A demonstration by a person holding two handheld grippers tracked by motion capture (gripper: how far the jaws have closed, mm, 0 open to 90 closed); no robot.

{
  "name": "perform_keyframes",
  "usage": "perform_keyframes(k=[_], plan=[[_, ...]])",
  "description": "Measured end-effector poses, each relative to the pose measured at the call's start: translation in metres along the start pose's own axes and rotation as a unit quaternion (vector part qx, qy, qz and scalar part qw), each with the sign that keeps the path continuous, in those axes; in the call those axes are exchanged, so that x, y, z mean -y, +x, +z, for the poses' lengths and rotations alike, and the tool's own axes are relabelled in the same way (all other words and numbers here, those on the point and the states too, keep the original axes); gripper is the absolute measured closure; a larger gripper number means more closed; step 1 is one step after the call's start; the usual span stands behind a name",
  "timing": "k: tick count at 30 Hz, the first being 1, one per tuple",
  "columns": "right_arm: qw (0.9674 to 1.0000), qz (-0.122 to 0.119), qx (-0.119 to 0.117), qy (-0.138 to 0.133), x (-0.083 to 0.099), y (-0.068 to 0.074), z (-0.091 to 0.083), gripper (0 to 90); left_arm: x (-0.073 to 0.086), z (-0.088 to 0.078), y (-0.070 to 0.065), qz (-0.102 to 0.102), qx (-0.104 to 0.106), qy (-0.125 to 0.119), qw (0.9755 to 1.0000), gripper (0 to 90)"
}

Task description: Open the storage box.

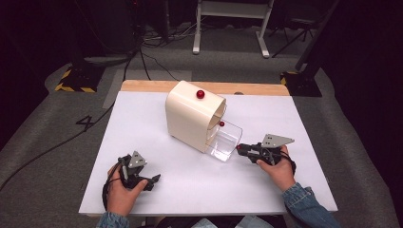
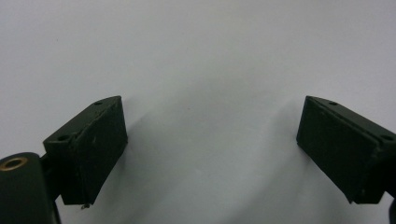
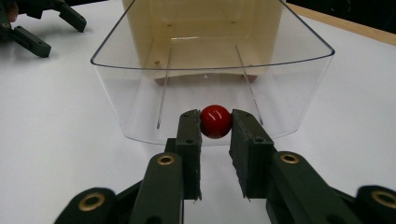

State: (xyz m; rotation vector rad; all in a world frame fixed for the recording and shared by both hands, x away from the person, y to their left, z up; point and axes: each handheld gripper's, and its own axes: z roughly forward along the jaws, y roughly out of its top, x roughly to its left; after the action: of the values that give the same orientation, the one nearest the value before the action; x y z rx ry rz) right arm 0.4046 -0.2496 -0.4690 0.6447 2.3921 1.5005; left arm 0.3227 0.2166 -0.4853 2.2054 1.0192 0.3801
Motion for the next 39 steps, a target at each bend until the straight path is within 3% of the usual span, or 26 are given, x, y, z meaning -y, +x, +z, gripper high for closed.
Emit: perform_keyframes(k=[8, 10, 13, 21, 27, 34, 39], plan=[[1.0000, 0.003, -0.002, -0.003, 0.001, -0.001, -0.009, 78.7, 0.000, 0.000, 0.000, 0.000, 0.000, 0.000, 1.0000, 8.9], [1.0000, 0.007, 0.006, 0.000, 0.002, -0.002, -0.011, 69.0, 0.000, 0.000, 0.000, 0.001, 0.000, 0.000, 1.0000, 8.8], [1.0000, 0.007, 0.004, 0.000, 0.001, -0.002, -0.012, 67.0, 0.000, 0.000, 0.000, 0.001, 0.000, 0.000, 1.0000, 8.8], [0.9993, -0.005, 0.007, -0.035, -0.028, 0.005, -0.027, 54.2, 0.000, 0.000, 0.000, 0.001, 0.000, 0.000, 1.0000, 8.8], [0.9987, -0.019, 0.008, -0.047, -0.051, 0.010, -0.029, 52.6, -0.001, 0.000, 0.001, 0.002, -0.001, 0.002, 1.0000, 8.8], [0.9986, -0.025, 0.007, -0.046, -0.071, 0.010, -0.022, 51.2, 0.000, 0.000, 0.000, 0.000, 0.000, 0.001, 1.0000, 8.8], [0.9987, -0.030, 0.001, -0.042, -0.088, 0.007, -0.007, 52.3, 0.000, 0.000, 0.000, 0.001, -0.001, 0.001, 1.0000, 8.8]])
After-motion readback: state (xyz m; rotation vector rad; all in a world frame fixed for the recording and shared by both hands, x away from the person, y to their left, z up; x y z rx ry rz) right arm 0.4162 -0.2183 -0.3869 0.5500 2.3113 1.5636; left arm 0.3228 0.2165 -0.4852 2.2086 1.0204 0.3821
